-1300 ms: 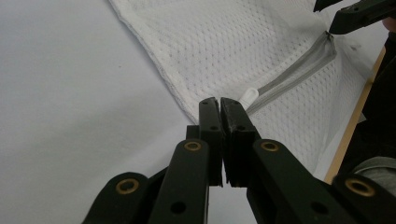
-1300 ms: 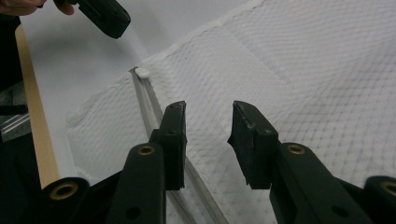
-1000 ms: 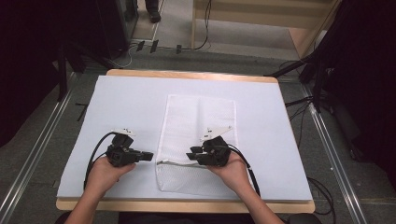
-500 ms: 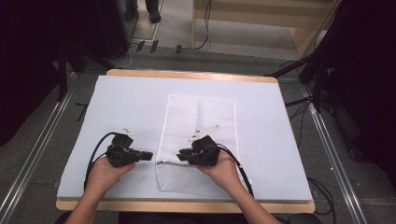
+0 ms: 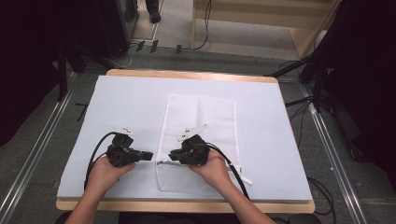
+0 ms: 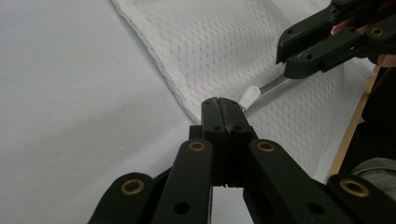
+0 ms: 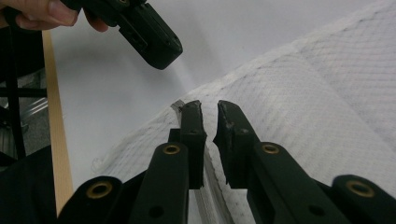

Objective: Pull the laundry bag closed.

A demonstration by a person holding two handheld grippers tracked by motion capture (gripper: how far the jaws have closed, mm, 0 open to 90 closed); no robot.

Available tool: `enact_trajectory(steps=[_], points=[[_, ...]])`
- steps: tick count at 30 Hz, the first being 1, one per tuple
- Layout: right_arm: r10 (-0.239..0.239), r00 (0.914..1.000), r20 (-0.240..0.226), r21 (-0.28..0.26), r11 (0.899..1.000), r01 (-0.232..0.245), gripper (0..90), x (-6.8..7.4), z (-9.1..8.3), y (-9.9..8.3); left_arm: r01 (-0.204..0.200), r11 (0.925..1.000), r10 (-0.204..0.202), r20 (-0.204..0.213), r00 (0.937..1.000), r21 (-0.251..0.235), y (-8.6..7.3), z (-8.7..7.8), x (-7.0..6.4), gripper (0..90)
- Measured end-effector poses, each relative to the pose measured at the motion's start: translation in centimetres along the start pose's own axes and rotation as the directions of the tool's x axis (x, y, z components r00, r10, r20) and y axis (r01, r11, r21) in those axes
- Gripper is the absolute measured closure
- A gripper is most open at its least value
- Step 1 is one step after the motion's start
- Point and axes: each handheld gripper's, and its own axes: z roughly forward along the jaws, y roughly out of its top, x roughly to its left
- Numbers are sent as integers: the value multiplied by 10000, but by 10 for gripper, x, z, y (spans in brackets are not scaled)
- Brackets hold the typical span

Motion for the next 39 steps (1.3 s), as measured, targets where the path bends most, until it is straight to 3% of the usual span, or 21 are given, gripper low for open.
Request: enact_trajectory(steps=[8,19,23,28,35,39], points=[[-211,9996,-164,357,9991,217,803,4,23,5,-19,10000,19,-18,10000,41,0,1,0,900],[-133,9998,-153,534,9985,141,790,2,34,-7,-63,9998,63,-33,10000,180,1,6,-2,900],[-271,9994,-206,366,9989,279,787,2,36,-11,-154,9989,151,73,9999,441,1,13,-2,900],[-586,9980,-248,247,9979,592,755,3,37,-10,106,9961,-124,199,9997,876,0,27,1,900],[-888,9957,-269,110,9960,891,827,5,41,-12,92,9966,-109,193,9998,820,0,30,0,900],[-700,9969,-350,-183,9974,694,846,6,43,-17,-13,9968,11,27,10000,793,-1,30,-1,900]])
